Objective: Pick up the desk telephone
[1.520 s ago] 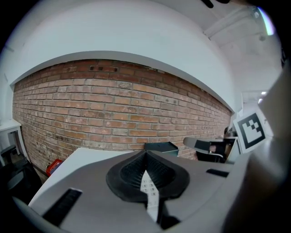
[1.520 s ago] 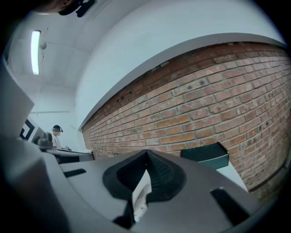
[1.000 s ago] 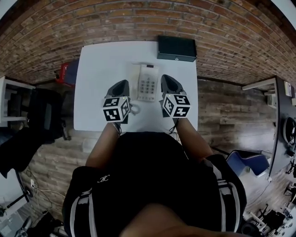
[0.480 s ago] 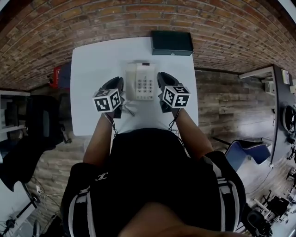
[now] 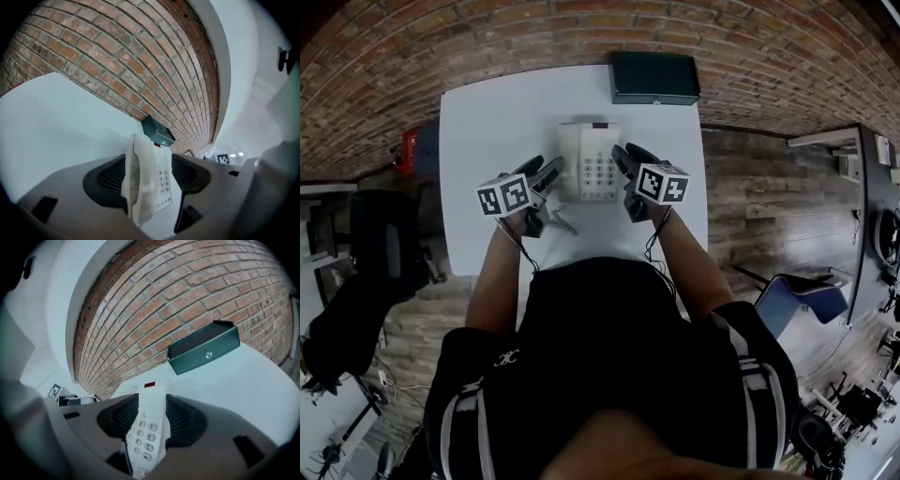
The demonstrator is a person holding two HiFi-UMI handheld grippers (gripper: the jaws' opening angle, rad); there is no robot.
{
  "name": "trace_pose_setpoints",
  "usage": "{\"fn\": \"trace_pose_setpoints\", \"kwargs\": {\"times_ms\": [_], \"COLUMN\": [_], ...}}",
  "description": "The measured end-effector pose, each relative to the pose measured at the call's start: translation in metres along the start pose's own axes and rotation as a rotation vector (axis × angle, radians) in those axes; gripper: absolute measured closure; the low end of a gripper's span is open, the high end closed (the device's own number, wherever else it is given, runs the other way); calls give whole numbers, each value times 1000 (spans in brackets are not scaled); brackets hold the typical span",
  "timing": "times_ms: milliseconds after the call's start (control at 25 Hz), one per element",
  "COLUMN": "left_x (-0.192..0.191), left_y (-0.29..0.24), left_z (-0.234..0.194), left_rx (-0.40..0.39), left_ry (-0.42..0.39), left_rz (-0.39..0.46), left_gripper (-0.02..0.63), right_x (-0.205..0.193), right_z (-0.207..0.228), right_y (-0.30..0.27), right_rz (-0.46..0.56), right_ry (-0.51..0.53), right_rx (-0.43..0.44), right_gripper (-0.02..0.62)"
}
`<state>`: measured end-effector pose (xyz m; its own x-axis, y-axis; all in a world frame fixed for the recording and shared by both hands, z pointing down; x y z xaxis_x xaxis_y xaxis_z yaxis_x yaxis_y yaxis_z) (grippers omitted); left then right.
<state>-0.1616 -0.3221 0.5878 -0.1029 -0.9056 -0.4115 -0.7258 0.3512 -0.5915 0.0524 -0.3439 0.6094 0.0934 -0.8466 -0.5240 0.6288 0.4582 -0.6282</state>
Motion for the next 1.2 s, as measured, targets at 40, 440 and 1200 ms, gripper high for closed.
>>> {"fn": "trace_pose_setpoints", "kwargs": {"times_ms": [40, 440, 1200], "left_x": [0, 1, -4], "left_y": [-3, -26, -60], "left_z": [-4, -27, -46], "left_rx": [-18, -139, -353], "left_ry": [14, 59, 111], "left_rz": [-8, -74, -231], "left_gripper": [311, 275, 258], "right_x": [-1, -12, -23], "right_z": [2, 14, 27], "right_y": [-3, -26, -51], "right_rz": [-3, -59, -194], "right_ry": [-24, -130, -218], "right_rx": [17, 127, 242], "right_gripper": [442, 385, 377]}}
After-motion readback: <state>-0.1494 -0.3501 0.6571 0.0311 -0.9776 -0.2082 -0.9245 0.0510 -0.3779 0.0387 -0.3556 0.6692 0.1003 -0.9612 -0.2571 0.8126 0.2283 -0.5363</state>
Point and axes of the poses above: the fingertips, and each gripper's own axes: y backward along the fingers, z to its right, x out of its top, the point moved 4 cm from there along y, backward along the fingers, and after that the axes turned 14 degrees about -z, right-handed, at the moved point
